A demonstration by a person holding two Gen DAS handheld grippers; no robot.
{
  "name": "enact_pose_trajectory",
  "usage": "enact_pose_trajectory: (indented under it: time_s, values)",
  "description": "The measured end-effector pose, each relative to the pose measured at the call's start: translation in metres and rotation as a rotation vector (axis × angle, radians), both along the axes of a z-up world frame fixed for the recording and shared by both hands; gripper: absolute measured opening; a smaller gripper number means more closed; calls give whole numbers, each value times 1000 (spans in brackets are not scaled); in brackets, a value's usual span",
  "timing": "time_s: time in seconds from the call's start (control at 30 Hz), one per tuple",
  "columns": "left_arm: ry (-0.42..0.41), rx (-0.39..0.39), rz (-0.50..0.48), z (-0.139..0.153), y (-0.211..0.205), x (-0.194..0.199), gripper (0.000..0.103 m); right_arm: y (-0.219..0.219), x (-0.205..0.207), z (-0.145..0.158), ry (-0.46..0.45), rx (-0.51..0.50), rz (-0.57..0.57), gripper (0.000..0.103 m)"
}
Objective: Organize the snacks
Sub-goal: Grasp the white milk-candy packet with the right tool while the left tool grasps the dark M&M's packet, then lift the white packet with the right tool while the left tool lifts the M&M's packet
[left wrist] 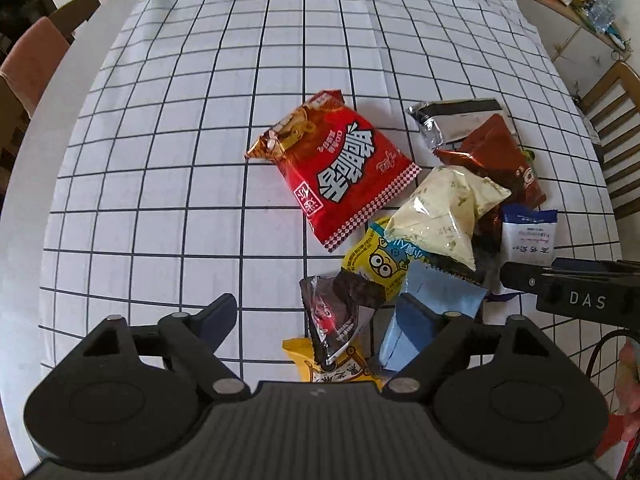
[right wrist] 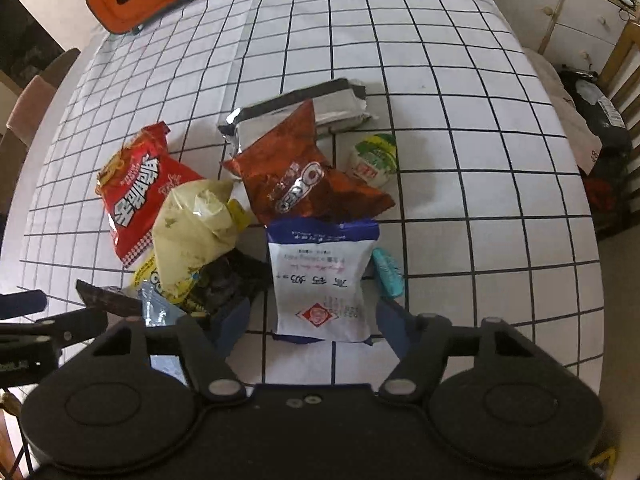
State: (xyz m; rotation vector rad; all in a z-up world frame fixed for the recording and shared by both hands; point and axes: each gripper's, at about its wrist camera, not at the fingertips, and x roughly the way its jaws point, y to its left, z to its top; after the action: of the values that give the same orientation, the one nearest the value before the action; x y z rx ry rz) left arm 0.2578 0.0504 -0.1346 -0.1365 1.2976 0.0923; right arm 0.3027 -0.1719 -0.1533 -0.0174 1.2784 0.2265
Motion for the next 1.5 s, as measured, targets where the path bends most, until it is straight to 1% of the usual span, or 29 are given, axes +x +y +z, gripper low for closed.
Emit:
enact_pose_trajectory:
  time_s: [0.1,0.17,0.23,0.4,0.47,0.53,0.63,0.8,0.97,1.2,1.3,1.33,1.37,1.5]
  values:
    - [4,-13,5,-7,1,3,84,2,2,-6,8,-4,7,61]
    - [20,-29,6,-12,3,5,71,4,2,-9,7,-13,9,58]
    - [32,-35,9,-16,4,8,65,5,2,-11,5,-17,10,54]
    - [30,-74,9,-21,6,8,55,5,1,-12,-3,-14,11,49]
    - [23,-86,9,-21,7,8,45,3,0,-11,-4,-8,9,49]
    - [19,-93,12,-20,7,9,38,2,-1,-11,-6,-4,7,48]
    - [16,-86,11,-20,6,9,34,0,-2,-10,-6,2,-3,47]
    - [5,-83,34,-19,7,8,34,-3,-6,-6,-5,36,-15,47]
    - [2,-77,70,-16,11,5,33,-7,-13,3,-13,69,-16,47]
    - [-17,-75,92,-8,19,-5,30,-12,-28,19,-34,96,6,46]
    - [-29,-72,101,-2,22,-12,27,-15,-35,29,-49,110,16,46]
    - [-31,-70,104,0,23,-14,22,-16,-38,32,-53,116,20,46]
    - [-35,-73,107,3,24,-17,21,-17,-40,36,-57,121,24,46]
    - [-72,-70,107,19,26,-28,21,-22,-53,52,-80,137,43,46]
